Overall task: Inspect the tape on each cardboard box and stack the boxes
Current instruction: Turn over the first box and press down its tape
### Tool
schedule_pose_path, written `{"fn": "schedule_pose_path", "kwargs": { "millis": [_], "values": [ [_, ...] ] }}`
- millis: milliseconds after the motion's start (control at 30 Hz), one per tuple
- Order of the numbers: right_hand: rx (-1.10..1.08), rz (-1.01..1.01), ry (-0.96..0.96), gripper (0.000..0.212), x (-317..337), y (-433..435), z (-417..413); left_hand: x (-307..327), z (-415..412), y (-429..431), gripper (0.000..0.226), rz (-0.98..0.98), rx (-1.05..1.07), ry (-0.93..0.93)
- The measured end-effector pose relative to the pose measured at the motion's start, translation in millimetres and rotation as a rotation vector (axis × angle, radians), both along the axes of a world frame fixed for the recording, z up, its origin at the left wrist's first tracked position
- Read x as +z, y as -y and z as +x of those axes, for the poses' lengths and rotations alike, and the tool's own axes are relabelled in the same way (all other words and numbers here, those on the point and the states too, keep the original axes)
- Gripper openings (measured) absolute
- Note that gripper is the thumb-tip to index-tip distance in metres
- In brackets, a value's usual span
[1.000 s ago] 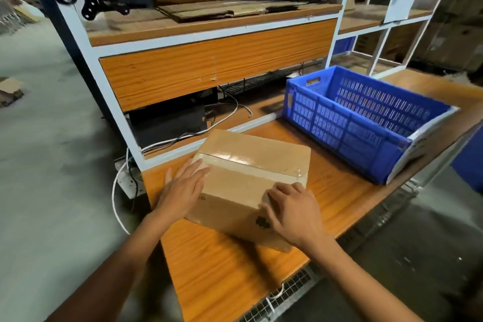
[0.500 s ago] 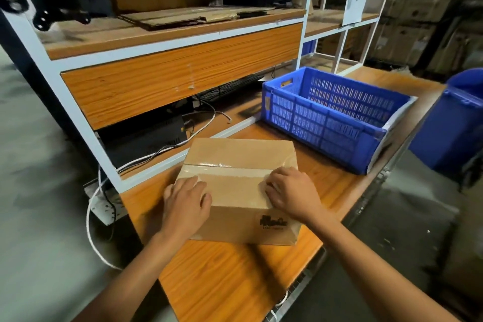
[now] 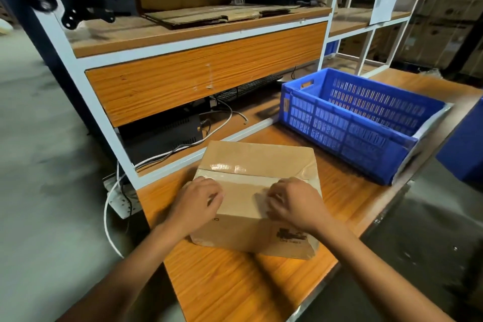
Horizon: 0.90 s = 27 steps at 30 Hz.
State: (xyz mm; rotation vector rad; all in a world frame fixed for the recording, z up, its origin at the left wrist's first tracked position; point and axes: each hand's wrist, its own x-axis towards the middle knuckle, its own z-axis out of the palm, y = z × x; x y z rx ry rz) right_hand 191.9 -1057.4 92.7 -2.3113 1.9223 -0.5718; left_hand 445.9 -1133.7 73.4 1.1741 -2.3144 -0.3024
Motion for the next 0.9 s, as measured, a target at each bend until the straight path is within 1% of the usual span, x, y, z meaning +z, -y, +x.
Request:
{"fn": "schedule_pose_path", "kwargs": {
  "millis": [33,67,133,167,233,300,433,500,567,600,633,700,800,900],
  "values": [
    [0.021,0.011,0.013,0.030,1.8,6.1,0.9,3.6,2.3,7.6,0.024,0.028,-0.013,0.044],
    [0.043,0.040,0.004,0.036,1.1,11.5,2.7,5.5,2.9,13.4,0.031,0.077,-0.016,0.115],
    [0.058,0.142,-0.088,0.054,-7.6,19.3,9.1,5.4,1.1,22.1,0.050,0.207,-0.007,0.272],
    [0.048,0.192,-0.131,0.061,-14.0,21.0,13.1,3.9,-0.4,24.8,0.055,0.252,0.000,0.342],
    [0.017,0.258,-0.165,0.069,-21.0,22.4,17.1,1.5,-3.4,26.7,0.058,0.282,0.013,0.451],
    [0.018,0.298,-0.174,0.073,-18.2,22.9,18.3,4.7,-5.2,25.1,0.060,0.298,0.018,0.522],
    [0.008,0.340,-0.211,0.066,12.0,31.1,24.8,24.0,-9.9,27.2,0.061,0.290,-0.059,0.706],
    [-0.006,0.397,-0.217,0.076,29.5,43.1,33.7,37.9,-11.7,41.1,0.069,0.301,-0.117,0.751],
    [0.009,0.524,-0.225,0.094,34.5,58.0,38.4,44.6,-12.5,60.3,0.087,0.379,-0.149,0.786],
    [0.028,0.594,-0.242,0.100,33.0,65.3,37.9,43.8,-12.7,68.7,0.097,0.415,-0.159,0.809],
    [0.049,0.649,-0.260,0.102,28.3,71.7,35.8,40.5,-12.9,75.0,0.103,0.441,-0.168,0.832],
    [0.064,0.703,-0.264,0.100,13.2,79.3,31.3,31.5,-12.6,81.5,0.108,0.478,-0.187,0.845],
    [0.042,0.688,-0.244,0.093,-1.7,77.5,31.7,26.4,-14.0,84.5,0.109,0.521,-0.190,0.852],
    [0.098,0.686,-0.317,0.099,11.1,90.1,25.5,38.3,-22.9,91.2,0.114,0.502,-0.152,0.883]
  ]
}}
